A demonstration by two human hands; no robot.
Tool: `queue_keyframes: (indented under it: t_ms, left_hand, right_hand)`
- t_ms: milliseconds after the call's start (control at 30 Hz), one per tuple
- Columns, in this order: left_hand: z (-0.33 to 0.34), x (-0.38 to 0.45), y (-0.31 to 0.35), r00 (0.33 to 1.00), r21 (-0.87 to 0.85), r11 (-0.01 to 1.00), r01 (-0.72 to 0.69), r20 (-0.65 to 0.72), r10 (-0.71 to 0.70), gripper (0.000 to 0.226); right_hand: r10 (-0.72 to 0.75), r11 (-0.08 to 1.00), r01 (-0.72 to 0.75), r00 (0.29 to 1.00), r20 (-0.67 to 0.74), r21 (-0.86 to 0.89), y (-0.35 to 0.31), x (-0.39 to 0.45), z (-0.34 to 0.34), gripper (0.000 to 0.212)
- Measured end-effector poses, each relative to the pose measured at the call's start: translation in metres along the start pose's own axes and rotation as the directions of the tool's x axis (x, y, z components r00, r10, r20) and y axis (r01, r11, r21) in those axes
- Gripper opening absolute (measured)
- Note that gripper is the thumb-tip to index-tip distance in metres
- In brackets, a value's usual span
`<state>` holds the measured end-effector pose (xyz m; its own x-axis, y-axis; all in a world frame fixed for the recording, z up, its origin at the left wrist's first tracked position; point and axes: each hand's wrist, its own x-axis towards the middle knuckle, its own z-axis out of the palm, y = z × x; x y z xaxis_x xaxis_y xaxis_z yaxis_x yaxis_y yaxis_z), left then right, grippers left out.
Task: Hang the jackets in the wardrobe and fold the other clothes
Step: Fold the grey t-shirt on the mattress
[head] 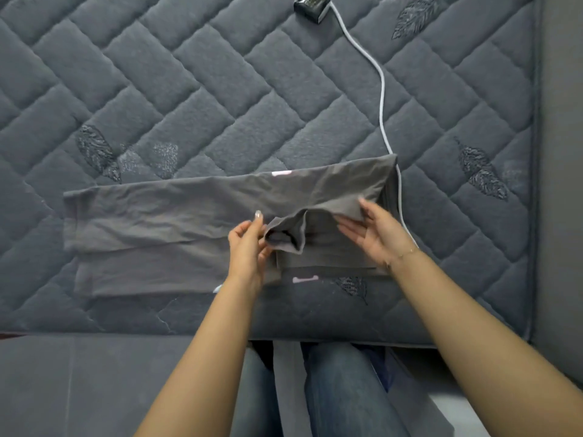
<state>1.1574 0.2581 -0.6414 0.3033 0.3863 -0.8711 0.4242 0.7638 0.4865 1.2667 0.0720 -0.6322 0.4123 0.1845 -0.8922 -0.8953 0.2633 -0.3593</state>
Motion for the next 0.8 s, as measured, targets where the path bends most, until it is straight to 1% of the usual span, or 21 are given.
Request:
queue_keyframes:
  t_ms: [67,100,133,167,200,233,267,300,333,367,400,467,500,533,600,633,667,733,800]
  left_hand:
    - [0.005,0.01,0.011,0.994,-0.049,0.998,0.038,-0.099,-0.043,0.032]
    - [0.004,0.013,0.011,0.984,-0.012,1.0,0.023,-0.174,-0.024,0.034]
    - [0.001,0.014,0.008,0.969,0.09,0.996,-0.025,-0.243,0.047,0.034]
    - [-0.002,0.013,0.002,0.949,0.211,0.972,-0.107,-0.27,0.163,0.034]
    - [-0.004,0.009,-0.005,0.926,0.325,0.922,-0.21,-0.236,0.294,0.036]
    - [-0.004,0.004,-0.013,0.902,0.428,0.849,-0.31,-0.149,0.405,0.039]
    - [-0.003,0.001,-0.022,0.882,0.523,0.76,-0.387,-0.032,0.471,0.041]
    - [0.0,-0.001,-0.032,0.868,0.601,0.669,-0.437,0.088,0.488,0.043]
    - [0.003,-0.001,-0.041,0.864,0.658,0.596,-0.46,0.176,0.472,0.044]
    - [0.007,0.001,-0.05,0.863,0.692,0.552,-0.465,0.213,0.459,0.047]
    - [0.012,0.005,-0.055,0.864,0.709,0.539,-0.455,0.203,0.461,0.049]
    - [0.021,0.017,-0.062,0.855,0.735,0.53,-0.423,0.131,0.501,0.055]
    - [0.026,0.025,-0.063,0.844,0.762,0.505,-0.405,0.099,0.527,0.056]
    - [0.031,0.033,-0.064,0.833,0.798,0.468,-0.379,0.073,0.549,0.055]
    - [0.036,0.049,-0.062,0.806,0.875,0.361,-0.323,0.055,0.589,0.049]
    - [0.035,0.055,-0.061,0.794,0.895,0.315,-0.317,0.069,0.604,0.045]
    - [0.032,0.06,-0.06,0.786,0.893,0.296,-0.338,0.095,0.611,0.04]
    - [0.02,0.064,-0.056,0.76,0.834,0.325,-0.446,0.16,0.63,0.023]
    - [0.006,0.062,-0.049,0.721,0.774,0.34,-0.534,0.207,0.662,0.008]
  right_hand:
    - [0.049,0.996,-0.049,0.999,-0.002,0.078,-0.01,0.019,0.009,0.041]
    - [0.044,0.997,-0.042,0.998,-0.034,0.061,-0.011,0.027,0.012,0.048]
    - [0.001,1.0,-0.002,0.997,-0.081,-0.015,-0.01,0.033,0.013,0.049]
    - [-0.08,0.988,0.062,0.989,-0.128,-0.143,-0.006,0.036,0.013,0.045]
    - [-0.189,0.942,0.133,0.969,-0.159,-0.307,-0.002,0.036,0.013,0.041]
    - [-0.311,0.854,0.206,0.938,-0.153,-0.477,0.003,0.037,0.01,0.037]
    - [-0.422,0.736,0.269,0.9,-0.111,-0.622,0.008,0.037,0.007,0.034]
    - [-0.505,0.616,0.315,0.862,-0.055,-0.721,0.012,0.038,0.002,0.032]
    - [-0.559,0.516,0.345,0.829,-0.003,-0.784,0.016,0.039,-0.002,0.031]
    - [-0.592,0.44,0.36,0.805,0.036,-0.823,0.017,0.041,-0.005,0.032]
    - [-0.605,0.392,0.363,0.794,0.061,-0.845,0.017,0.045,-0.007,0.034]
    - [-0.59,0.36,0.333,0.805,0.064,-0.872,0.017,0.054,-0.008,0.043]
    - [-0.574,0.343,0.3,0.817,0.054,-0.89,0.016,0.06,-0.008,0.046]
    - [-0.555,0.311,0.259,0.831,0.047,-0.914,0.015,0.067,-0.007,0.045]
    - [-0.489,0.211,0.182,0.871,0.058,-0.96,0.011,0.077,-0.005,0.033]
    - [-0.457,0.192,0.185,0.886,0.079,-0.964,0.01,0.079,-0.005,0.028]
    - [-0.443,0.22,0.222,0.89,0.106,-0.95,0.01,0.081,-0.007,0.027]
    - [-0.457,0.37,0.337,0.877,0.147,-0.866,0.009,0.078,-0.015,0.026]
    - [-0.49,0.459,0.421,0.855,0.173,-0.782,0.008,0.067,-0.025,0.024]
